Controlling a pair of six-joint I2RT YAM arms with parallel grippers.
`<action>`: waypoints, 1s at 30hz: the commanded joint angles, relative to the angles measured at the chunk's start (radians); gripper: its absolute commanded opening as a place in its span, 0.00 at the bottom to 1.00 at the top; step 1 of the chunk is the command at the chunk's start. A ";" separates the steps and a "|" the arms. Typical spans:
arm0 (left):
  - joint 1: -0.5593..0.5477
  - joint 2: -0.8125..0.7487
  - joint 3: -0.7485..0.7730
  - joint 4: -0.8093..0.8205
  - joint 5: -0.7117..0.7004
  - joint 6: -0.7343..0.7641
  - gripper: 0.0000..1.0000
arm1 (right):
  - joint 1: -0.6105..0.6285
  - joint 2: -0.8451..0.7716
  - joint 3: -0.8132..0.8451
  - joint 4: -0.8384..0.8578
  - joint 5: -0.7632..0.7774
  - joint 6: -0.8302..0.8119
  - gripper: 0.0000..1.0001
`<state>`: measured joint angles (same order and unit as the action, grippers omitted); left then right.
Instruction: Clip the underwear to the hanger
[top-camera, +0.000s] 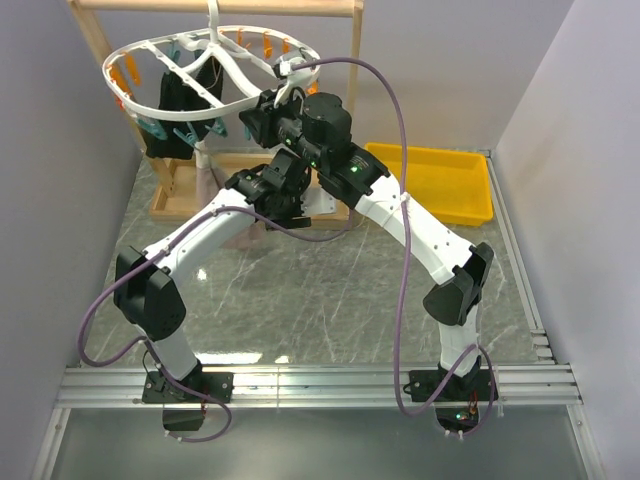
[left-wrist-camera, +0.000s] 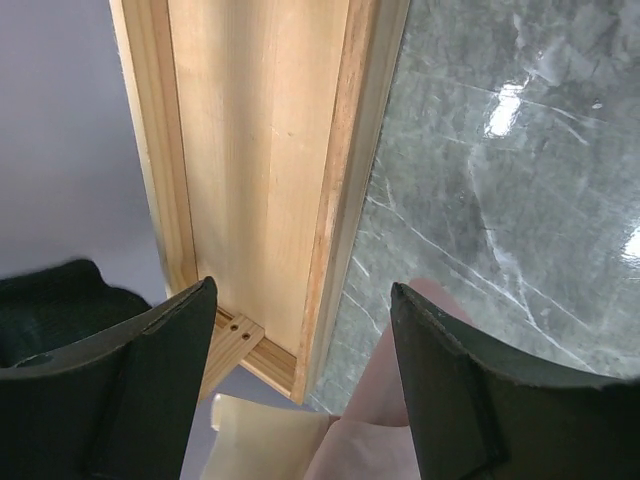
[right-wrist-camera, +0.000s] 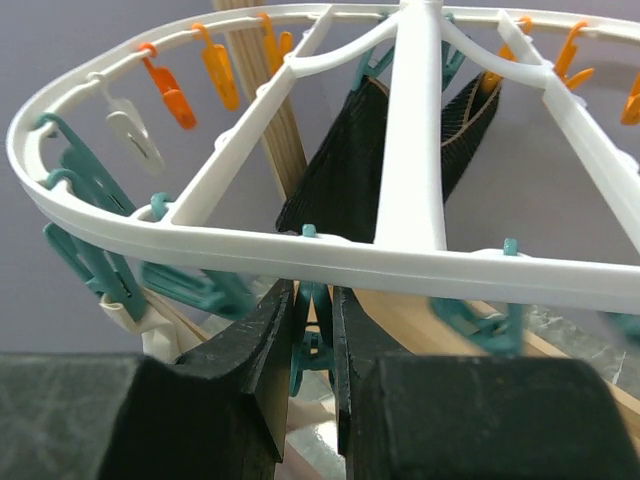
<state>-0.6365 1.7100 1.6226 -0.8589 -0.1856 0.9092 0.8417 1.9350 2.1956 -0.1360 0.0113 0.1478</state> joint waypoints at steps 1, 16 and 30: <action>-0.008 -0.035 0.031 0.001 -0.028 -0.032 0.75 | 0.016 -0.004 0.024 -0.008 -0.016 -0.001 0.00; 0.008 0.033 0.082 -0.019 -0.163 -0.016 0.76 | 0.022 -0.027 -0.005 -0.008 0.007 -0.021 0.00; 0.072 0.092 0.155 -0.040 -0.278 0.019 0.77 | 0.025 -0.057 -0.050 0.006 0.015 -0.030 0.00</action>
<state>-0.5709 1.7985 1.7172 -0.8867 -0.4141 0.9096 0.8516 1.9335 2.1593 -0.1375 0.0349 0.1314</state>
